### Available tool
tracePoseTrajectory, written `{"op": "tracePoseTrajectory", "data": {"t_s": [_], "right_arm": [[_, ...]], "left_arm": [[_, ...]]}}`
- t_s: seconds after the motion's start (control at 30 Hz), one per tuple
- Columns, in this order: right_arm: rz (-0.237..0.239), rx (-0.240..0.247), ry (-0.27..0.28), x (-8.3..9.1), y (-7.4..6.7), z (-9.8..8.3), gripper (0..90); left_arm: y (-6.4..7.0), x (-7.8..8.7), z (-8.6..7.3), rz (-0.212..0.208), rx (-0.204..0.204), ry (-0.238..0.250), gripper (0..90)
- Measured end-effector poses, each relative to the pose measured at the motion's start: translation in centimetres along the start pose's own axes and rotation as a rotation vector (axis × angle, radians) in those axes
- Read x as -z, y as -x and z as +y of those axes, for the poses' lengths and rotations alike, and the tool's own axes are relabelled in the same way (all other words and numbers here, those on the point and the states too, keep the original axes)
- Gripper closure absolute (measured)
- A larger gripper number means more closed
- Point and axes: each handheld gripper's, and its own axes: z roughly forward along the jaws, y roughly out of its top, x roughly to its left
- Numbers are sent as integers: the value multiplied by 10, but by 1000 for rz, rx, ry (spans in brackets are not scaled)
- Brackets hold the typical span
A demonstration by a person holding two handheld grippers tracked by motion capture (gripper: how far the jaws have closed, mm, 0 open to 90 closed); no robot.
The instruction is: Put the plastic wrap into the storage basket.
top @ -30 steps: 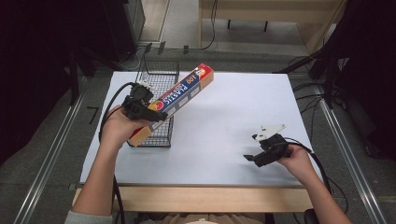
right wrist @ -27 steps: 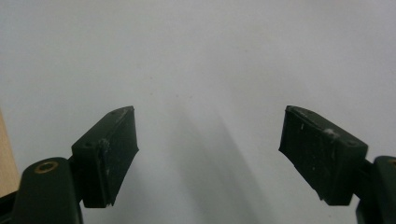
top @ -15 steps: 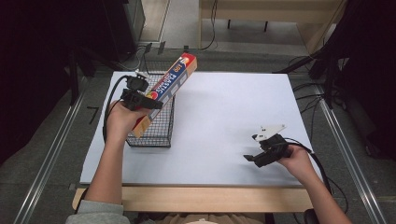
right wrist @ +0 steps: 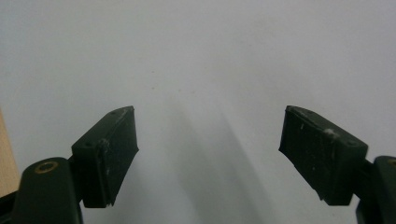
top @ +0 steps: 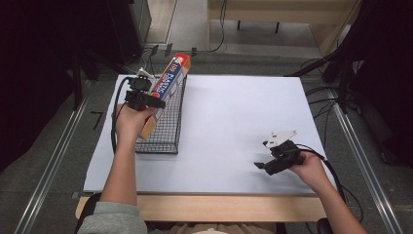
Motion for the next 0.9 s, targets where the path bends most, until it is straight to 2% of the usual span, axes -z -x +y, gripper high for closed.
{"op": "tracePoseTrajectory", "data": {"t_s": [0.1,0.27,0.37,0.47,0.63,0.67,0.73,0.83,0.9], "right_arm": [[1,3,-1,0,0,0,196],[3,-1,0,1,0,0,196],[12,-6,-1,1,-1,0,196],[20,-13,0,1,-1,1,196],[20,-8,4,1,-1,1,196],[20,-8,5,1,-1,1,196],[21,-8,5,1,-1,1,196],[23,-2,4,0,-1,1,196],[22,-2,4,0,-1,1,196]], "left_arm": [[1,-4,1,14,32,-4,391],[1,-10,2,18,55,-10,392],[5,-13,1,76,47,-9,391],[2,-16,0,60,75,-7,391],[2,-22,0,72,90,-13,391],[2,-23,-1,72,105,-13,390],[3,-26,-1,82,97,-27,390],[3,-33,-2,73,103,-41,391],[6,-36,-2,90,99,-44,390]]}}
